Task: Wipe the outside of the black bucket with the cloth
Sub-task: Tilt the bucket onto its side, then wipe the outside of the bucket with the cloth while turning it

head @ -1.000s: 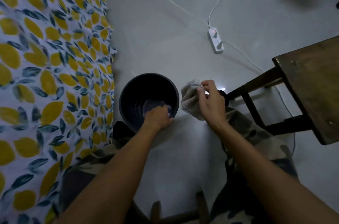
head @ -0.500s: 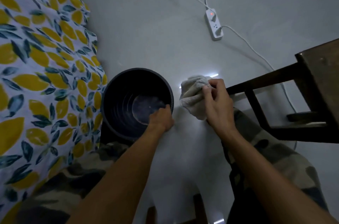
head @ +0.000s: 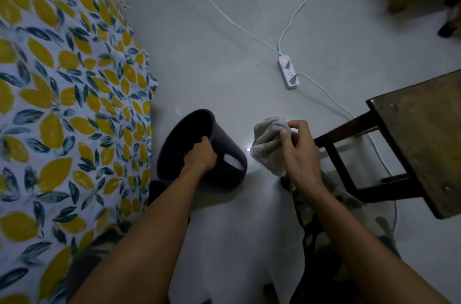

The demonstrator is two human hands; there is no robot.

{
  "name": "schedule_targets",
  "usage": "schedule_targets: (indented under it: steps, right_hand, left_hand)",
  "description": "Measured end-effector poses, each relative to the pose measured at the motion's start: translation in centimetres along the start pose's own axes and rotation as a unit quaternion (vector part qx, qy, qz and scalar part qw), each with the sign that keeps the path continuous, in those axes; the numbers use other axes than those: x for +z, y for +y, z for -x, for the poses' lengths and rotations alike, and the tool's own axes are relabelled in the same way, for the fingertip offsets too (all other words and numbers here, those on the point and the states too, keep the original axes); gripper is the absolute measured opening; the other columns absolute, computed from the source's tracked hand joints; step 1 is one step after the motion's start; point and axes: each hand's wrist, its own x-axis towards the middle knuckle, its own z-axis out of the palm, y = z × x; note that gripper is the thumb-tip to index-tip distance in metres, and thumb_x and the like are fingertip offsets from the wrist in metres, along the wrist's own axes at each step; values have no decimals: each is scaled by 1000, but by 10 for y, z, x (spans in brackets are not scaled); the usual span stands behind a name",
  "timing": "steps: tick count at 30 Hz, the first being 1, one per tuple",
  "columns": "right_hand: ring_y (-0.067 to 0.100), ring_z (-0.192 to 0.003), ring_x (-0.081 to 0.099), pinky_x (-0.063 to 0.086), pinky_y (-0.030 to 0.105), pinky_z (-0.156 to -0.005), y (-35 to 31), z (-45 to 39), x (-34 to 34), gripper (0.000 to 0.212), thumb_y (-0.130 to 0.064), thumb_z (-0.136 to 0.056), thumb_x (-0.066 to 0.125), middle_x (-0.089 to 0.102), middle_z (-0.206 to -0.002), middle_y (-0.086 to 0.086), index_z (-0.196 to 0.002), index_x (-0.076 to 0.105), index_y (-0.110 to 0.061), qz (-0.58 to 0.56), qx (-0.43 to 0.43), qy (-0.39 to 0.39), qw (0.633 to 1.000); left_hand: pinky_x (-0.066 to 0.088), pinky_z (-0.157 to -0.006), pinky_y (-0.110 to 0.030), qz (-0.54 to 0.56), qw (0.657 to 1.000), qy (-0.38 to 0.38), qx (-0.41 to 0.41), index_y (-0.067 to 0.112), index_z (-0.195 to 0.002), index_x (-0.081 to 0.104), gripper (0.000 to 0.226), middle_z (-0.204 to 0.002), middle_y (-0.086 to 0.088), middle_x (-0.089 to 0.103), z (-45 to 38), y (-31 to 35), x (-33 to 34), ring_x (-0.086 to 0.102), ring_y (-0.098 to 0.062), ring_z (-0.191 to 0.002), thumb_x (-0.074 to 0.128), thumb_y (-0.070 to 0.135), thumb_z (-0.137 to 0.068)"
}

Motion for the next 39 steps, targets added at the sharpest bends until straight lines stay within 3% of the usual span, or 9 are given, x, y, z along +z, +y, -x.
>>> schedule_targets:
  steps: [4, 7, 13, 19, 24, 28, 31, 35, 39]
  right_hand:
    - [12, -95, 66, 59, 43, -85, -4, 5, -5, 11, -38, -103, 50, 68, -99, -7, -112, 52, -33, -5, -8, -4, 1000]
    - [8, -93, 66, 60, 42, -83, 2, 5, -6, 7, -39, -104, 50, 67, -95, -10, -109, 52, -35, -3, -11, -4, 1000]
    - [-2, -89, 65, 51, 10, -63, 18, -1, -1, 8, -35, -105, 50, 68, -98, -8, -112, 53, -31, 1, 4, -20, 1000]
    - [-3, -91, 64, 50, 6, -61, 27, -11, 15, 12, -34, -105, 52, 67, -101, -8, -115, 55, -28, 1, 19, -27, 999]
    - [-4, -91, 63, 49, 13, -67, 29, -14, 30, 11, -34, -105, 51, 67, -105, -8, -114, 55, -29, 3, 18, -36, 999]
    - [-5, -93, 64, 52, 11, -69, 32, -10, 42, 13, -34, -106, 51, 66, -104, -12, -115, 56, -28, -5, 11, -45, 999]
    - [-7, -92, 63, 52, 11, -68, 36, -5, 53, 13, -37, -106, 51, 64, -105, -15, -116, 55, -29, 12, 9, -55, 998]
    - [-6, -92, 62, 57, 18, -71, 49, 7, 77, 10, -37, -105, 53, 61, -102, -18, -114, 54, -34, 42, -7, -96, 994]
    - [-4, -98, 56, 54, 26, -82, 85, 19, 120, 13, -38, -101, 57, 60, -111, -10, -112, 60, -30, 147, -110, -168, 969]
  left_hand:
    - [51, -85, -46, 93, 995, 25, -35, 9, -125, 47, 31, -124, -22, 59, 6, -3, -6, 60, -40, -104, 49, 9, -94]
    - [51, -84, -42, 161, 986, 20, -46, 9, -121, 50, 30, -121, -20, 61, 6, -6, 6, 60, -37, -101, 54, 7, -92]
    - [51, -83, -42, 227, 969, 63, -76, 9, -128, 48, 29, -119, -20, 61, -3, -13, 40, 58, -33, -95, 46, 8, -98]
    - [53, -96, -51, 236, 965, 52, -104, 13, -144, 34, 49, -132, -22, 57, -28, -34, 36, 60, -39, -111, 52, 17, -100]
    - [45, -107, -51, 184, 982, 1, -54, 26, -160, 0, 107, -154, -22, 33, -33, -51, 33, 46, -42, -134, 78, 29, -86]
    - [44, -107, -49, 121, 992, -24, -19, 29, -159, 8, 115, -153, -21, 26, -40, -67, 39, 43, -42, -135, 87, 32, -76]
    - [36, -113, -54, -5, 1000, -13, 11, 29, -159, 11, 122, -161, -20, 11, -47, -75, 41, 22, -42, -147, 90, 46, -68]
    - [13, -120, -59, -282, 951, 33, 124, 21, -161, 1, 143, -165, -18, -21, -60, -79, 41, -11, -37, -154, 80, 76, -56]
    - [1, -121, -63, -386, 910, -4, 151, 12, -161, 0, 153, -167, -19, -13, -76, -75, 41, -11, -35, -155, 73, 86, -50]
